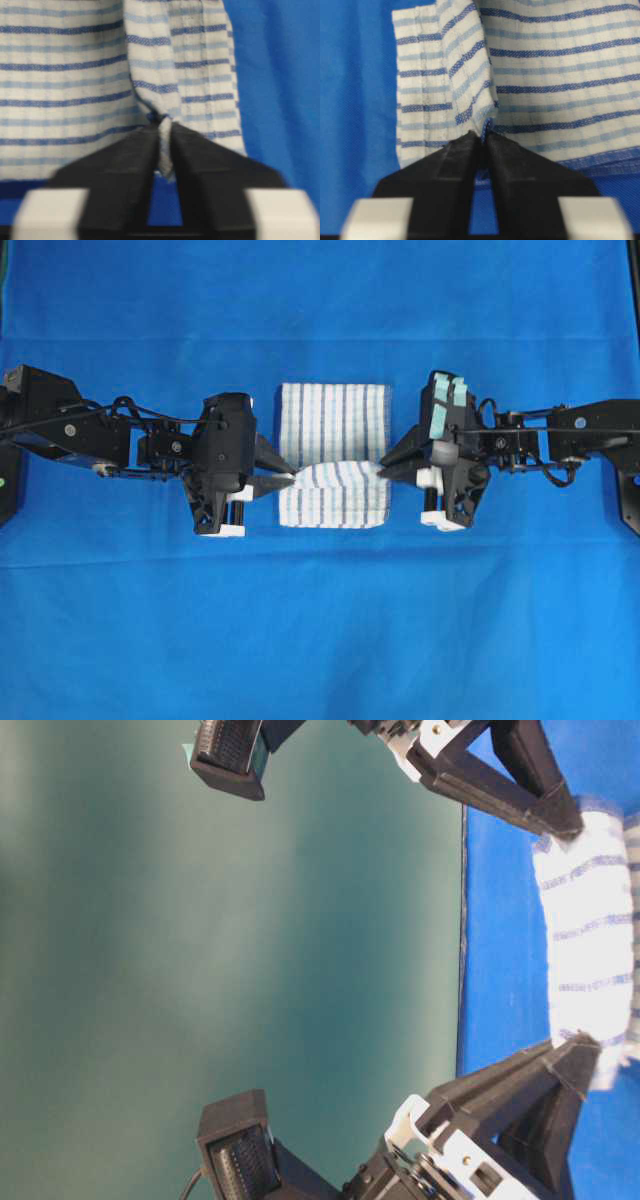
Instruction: Fold the blue towel.
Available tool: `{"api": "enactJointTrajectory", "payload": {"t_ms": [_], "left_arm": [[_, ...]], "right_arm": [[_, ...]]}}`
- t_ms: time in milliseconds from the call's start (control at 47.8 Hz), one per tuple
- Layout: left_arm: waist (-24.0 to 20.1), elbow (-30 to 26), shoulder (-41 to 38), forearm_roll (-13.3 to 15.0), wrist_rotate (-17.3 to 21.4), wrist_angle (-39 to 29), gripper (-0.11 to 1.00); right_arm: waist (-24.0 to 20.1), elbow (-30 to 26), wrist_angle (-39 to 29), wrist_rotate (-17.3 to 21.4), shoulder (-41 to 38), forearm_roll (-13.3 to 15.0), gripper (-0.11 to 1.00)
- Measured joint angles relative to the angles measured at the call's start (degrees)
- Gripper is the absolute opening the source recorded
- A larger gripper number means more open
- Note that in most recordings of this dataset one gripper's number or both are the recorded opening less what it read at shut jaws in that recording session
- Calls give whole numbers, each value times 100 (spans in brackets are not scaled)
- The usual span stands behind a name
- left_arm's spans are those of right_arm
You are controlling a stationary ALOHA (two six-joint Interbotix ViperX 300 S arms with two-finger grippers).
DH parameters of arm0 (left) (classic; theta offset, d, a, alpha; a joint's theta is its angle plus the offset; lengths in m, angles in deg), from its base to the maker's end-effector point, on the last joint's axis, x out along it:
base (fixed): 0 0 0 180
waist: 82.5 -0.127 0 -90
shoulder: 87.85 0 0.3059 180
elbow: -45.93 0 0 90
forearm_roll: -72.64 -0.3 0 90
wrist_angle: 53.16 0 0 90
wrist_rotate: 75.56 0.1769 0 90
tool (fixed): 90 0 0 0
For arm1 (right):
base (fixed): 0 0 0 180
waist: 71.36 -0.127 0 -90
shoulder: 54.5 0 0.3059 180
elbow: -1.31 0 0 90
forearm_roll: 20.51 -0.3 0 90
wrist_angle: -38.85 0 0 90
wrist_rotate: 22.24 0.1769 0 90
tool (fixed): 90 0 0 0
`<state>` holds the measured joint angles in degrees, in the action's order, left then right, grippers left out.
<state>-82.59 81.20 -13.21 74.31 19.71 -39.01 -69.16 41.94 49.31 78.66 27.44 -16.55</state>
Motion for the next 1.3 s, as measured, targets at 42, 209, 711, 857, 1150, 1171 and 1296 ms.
{"api": "enactJointTrajectory", "payload": {"t_ms": [42,209,711,857,1150,1171,1296], "left_arm": [[9,0,0,0,-35,9,34],[35,0,53,0,-79,-79,82],[44,105,1916,0,62,-1292,80],[44,308,2839,9,97,-1441,79],[44,949,4605,0,105,-1450,78],[44,1002,4711,0,105,-1450,78],[44,1327,5423,9,105,-1494,78]], "right_arm": [[-35,-18,-9,0,0,-18,45],[-193,-114,-53,-9,9,-44,62],[-237,-281,-1354,-79,2021,185,59],[-237,-176,-1635,-79,2874,325,59],[-211,141,-2215,-79,4518,536,59],[-211,167,-2241,-79,4605,554,59],[-211,422,-2373,-79,5133,589,59]]}}
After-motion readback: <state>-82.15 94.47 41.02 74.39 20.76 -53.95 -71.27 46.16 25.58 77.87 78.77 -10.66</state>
